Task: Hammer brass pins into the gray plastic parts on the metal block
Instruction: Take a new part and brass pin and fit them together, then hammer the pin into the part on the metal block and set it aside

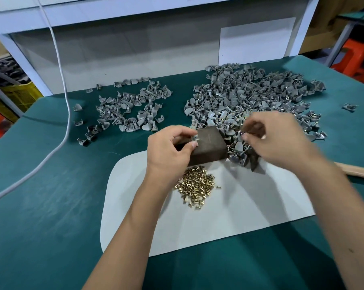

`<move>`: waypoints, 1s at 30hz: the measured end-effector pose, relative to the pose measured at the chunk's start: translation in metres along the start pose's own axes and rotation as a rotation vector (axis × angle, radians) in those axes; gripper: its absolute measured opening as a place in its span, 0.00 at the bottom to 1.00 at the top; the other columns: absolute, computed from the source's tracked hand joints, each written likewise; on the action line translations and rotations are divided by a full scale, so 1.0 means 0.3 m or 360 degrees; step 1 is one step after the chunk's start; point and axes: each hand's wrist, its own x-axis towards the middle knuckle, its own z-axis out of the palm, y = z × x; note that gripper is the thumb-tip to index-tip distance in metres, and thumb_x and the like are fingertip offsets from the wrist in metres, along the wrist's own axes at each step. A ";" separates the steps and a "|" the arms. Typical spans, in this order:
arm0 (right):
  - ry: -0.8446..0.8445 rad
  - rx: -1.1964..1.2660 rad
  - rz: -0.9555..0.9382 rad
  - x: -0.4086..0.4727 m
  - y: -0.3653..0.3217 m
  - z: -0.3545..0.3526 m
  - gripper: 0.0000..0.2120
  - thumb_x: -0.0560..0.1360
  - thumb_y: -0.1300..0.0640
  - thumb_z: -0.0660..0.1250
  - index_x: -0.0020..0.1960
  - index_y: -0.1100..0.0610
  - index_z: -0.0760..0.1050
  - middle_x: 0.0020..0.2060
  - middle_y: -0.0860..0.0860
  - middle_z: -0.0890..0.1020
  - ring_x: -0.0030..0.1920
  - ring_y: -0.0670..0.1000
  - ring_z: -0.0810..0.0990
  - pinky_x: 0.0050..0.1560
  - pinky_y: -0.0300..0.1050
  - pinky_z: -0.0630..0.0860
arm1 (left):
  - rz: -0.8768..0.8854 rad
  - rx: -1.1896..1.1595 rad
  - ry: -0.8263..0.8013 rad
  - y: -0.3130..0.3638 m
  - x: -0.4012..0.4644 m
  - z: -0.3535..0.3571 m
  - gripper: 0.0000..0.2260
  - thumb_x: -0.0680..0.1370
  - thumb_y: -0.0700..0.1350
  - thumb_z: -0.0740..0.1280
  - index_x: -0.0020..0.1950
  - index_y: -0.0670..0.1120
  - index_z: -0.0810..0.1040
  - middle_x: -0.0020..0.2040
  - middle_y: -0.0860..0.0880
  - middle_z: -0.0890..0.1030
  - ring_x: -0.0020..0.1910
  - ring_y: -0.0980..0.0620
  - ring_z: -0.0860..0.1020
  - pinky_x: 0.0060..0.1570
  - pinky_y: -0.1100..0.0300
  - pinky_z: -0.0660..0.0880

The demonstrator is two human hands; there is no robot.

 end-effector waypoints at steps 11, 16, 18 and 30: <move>-0.0672 -0.0557 0.0080 -0.005 0.136 -0.070 0.07 0.75 0.54 0.74 0.42 0.50 0.77 0.37 0.45 0.81 0.38 0.45 0.77 0.36 0.43 0.71 | -0.0214 0.0123 0.0081 -0.008 0.009 -0.029 0.05 0.72 0.42 0.79 0.40 0.52 0.87 0.51 0.58 0.85 0.54 0.62 0.81 0.55 0.70 0.73; -0.0476 -0.0255 0.0039 0.008 0.122 -0.095 0.10 0.82 0.60 0.64 0.43 0.50 0.74 0.37 0.46 0.81 0.38 0.47 0.78 0.38 0.45 0.72 | -0.0208 0.0093 0.0005 -0.021 0.024 -0.041 0.06 0.73 0.40 0.78 0.41 0.51 0.87 0.53 0.55 0.85 0.55 0.59 0.81 0.56 0.69 0.73; -0.0239 -0.0055 -0.0005 0.020 0.071 -0.088 0.09 0.84 0.56 0.61 0.45 0.50 0.74 0.37 0.45 0.81 0.38 0.47 0.78 0.36 0.44 0.71 | -0.0216 0.0095 -0.0018 -0.024 0.027 -0.044 0.05 0.73 0.40 0.78 0.42 0.50 0.88 0.53 0.55 0.85 0.55 0.60 0.81 0.54 0.73 0.71; 0.0154 -0.0031 -0.0328 0.037 -0.197 0.039 0.13 0.84 0.46 0.55 0.46 0.51 0.71 0.34 0.50 0.78 0.32 0.53 0.77 0.31 0.49 0.71 | -0.0264 -0.0040 -0.0041 -0.020 0.025 -0.050 0.04 0.72 0.40 0.79 0.40 0.48 0.87 0.54 0.53 0.85 0.57 0.55 0.81 0.63 0.51 0.76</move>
